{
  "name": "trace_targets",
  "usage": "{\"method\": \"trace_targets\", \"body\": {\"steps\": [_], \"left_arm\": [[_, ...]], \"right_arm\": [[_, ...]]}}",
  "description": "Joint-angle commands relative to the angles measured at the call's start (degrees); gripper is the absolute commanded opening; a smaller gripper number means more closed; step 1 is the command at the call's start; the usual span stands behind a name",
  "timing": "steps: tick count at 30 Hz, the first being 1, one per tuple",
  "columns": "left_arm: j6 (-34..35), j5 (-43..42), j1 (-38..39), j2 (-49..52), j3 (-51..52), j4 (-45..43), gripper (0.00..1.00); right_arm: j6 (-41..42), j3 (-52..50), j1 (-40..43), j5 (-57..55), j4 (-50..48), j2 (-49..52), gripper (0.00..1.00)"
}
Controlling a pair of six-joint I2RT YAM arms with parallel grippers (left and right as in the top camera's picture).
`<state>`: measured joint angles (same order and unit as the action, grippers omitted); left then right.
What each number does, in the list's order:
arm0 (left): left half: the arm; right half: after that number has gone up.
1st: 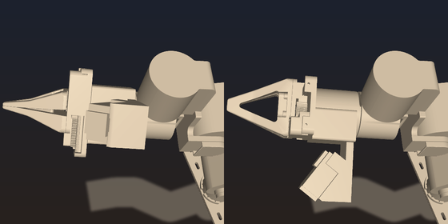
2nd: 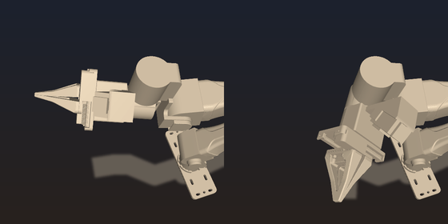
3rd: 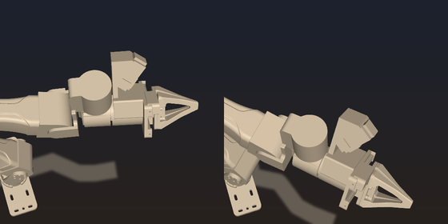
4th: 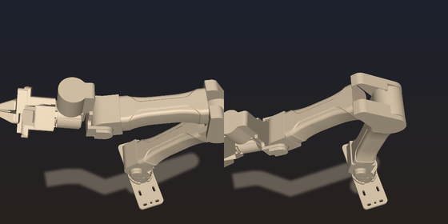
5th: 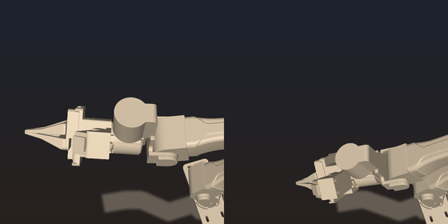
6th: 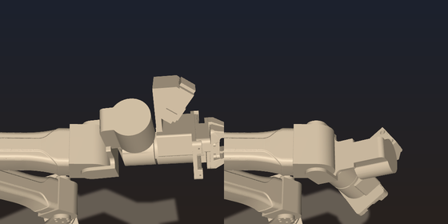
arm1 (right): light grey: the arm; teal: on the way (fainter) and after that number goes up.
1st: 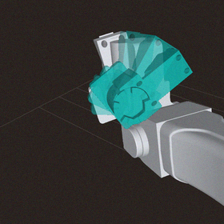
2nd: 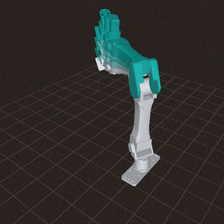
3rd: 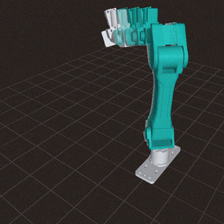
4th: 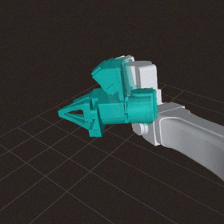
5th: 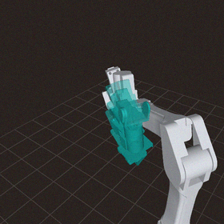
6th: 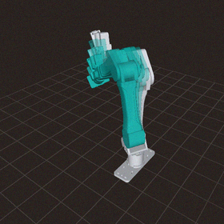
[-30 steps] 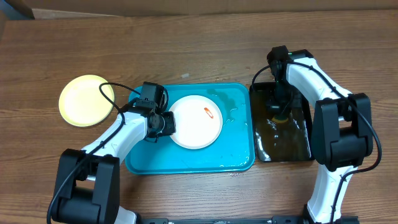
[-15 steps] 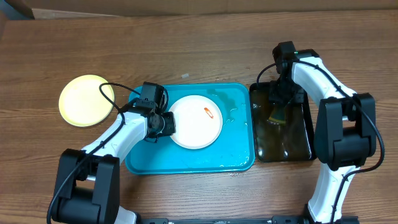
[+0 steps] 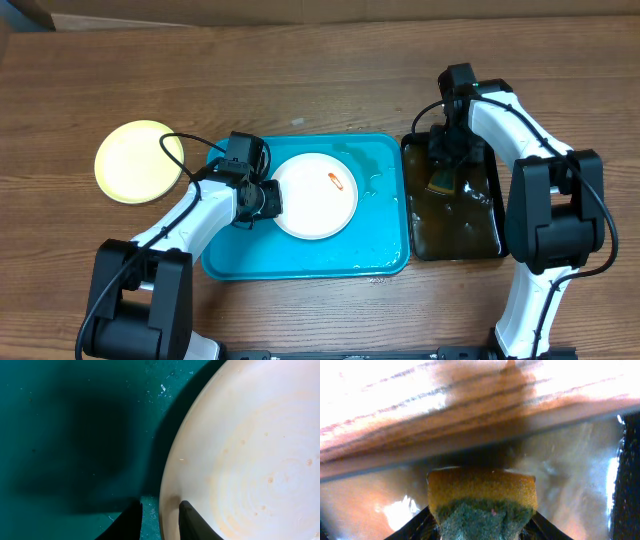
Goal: Clean dirty plates on tray and stack at the side
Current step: 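Grasp the sponge with the right gripper and lift it from the water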
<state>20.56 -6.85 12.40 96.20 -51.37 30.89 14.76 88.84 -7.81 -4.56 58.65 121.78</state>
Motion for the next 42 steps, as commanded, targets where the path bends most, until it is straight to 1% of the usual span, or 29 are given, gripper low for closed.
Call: {"method": "trace_targets", "body": {"steps": [1,2,3,4,5,7,8,9,12,13,14,15,16,23,25,27,28,29,31,33,35,39,41,42], "left_arm": [[-1.3,-0.7,0.0,0.5,-1.3,0.2,0.27],[-1.3,-0.7,0.0,0.5,-1.3,0.2,0.27],[-1.3,-0.7,0.0,0.5,-1.3,0.2,0.27],[-1.3,-0.7,0.0,0.5,-1.3,0.2,0.27],[-1.2,-0.7,0.0,0.5,-1.3,0.2,0.27],[-1.2,-0.6,0.0,0.5,-1.3,0.2,0.27],[-1.3,-0.7,0.0,0.5,-1.3,0.2,0.27],[-1.3,-0.7,0.0,0.5,-1.3,0.2,0.27],[-1.2,-0.6,0.0,0.5,-1.3,0.3,0.28],[-1.3,-0.6,0.0,0.5,-1.3,0.2,0.28],[-1.2,-0.7,0.0,0.5,-1.3,0.2,0.28],[-1.2,-0.6,0.0,0.5,-1.3,0.0,0.28],[-1.2,-0.6,0.0,0.5,-1.3,-0.2,0.29],[-1.3,-0.7,0.0,0.5,-1.3,0.0,0.29],[-1.3,-0.7,0.0,0.5,-1.3,0.0,0.29],[-1.3,-0.6,0.0,0.5,-1.3,-0.1,0.29],[-1.3,-0.6,0.0,0.5,-1.3,-0.1,0.29],[-1.3,-0.5,0.0,0.5,-1.3,-0.1,0.29],[-1.3,-0.5,0.0,0.5,-1.3,-0.1,0.29],[-1.3,-0.5,0.0,0.5,-1.3,0.0,0.25],[-1.3,-0.5,0.0,0.5,-1.3,0.2,0.21],[-1.3,-0.4,0.0,0.5,-1.3,0.5,0.19],[-1.2,-0.4,0.0,0.5,-1.3,0.6,0.13],[-1.2,-0.5,0.0,0.5,-1.3,0.5,0.12]], "right_arm": [[-0.2,1.4,0.2,-0.5,-1.2,-1.2,0.49],[-0.2,1.4,0.2,-0.5,-1.4,-1.2,0.49],[-0.1,1.4,0.2,-0.5,-1.6,-1.2,0.45],[-0.1,1.4,0.2,-0.4,-1.6,-1.2,0.27],[-0.1,1.4,0.2,-0.4,-1.6,-1.2,0.04],[-0.1,1.4,0.2,-0.2,-1.0,-1.2,0.04],[-0.1,1.4,0.2,-0.2,-0.1,-1.2,0.16],[-0.1,1.4,0.2,-0.2,0.8,-1.2,0.31],[-0.2,1.4,0.1,-0.3,4.0,-1.2,0.42],[-0.2,1.4,0.0,-0.3,4.6,-1.2,0.48],[-0.2,1.4,0.1,-0.3,4.7,-1.2,0.49],[-0.3,1.4,0.1,-0.3,4.6,-1.2,0.54],[-0.2,1.4,0.1,-0.3,4.5,-1.2,0.55],[-0.2,2.8,0.1,-0.3,7.0,-1.3,0.54],[-0.2,2.8,0.1,-0.3,7.3,-1.2,0.49],[-0.2,2.8,0.1,-0.3,7.2,-1.2,0.16],[-0.2,2.8,0.1,-0.3,7.2,-1.2,0.06],[-0.2,2.8,0.0,-0.2,7.3,-1.2,0.04],[-0.2,2.8,0.0,-0.3,7.6,-1.2,0.04],[-0.8,2.8,0.0,-0.3,7.8,-1.4,0.04],[-3.1,2.8,0.0,-0.5,7.7,-2.2,0.04],[-3.3,2.8,0.0,-0.5,7.5,-5.8,0.04],[-3.3,2.8,0.0,-0.5,7.9,-8.1,0.04],[-3.3,2.8,0.0,-0.5,8.2,-9.0,0.04]]}}
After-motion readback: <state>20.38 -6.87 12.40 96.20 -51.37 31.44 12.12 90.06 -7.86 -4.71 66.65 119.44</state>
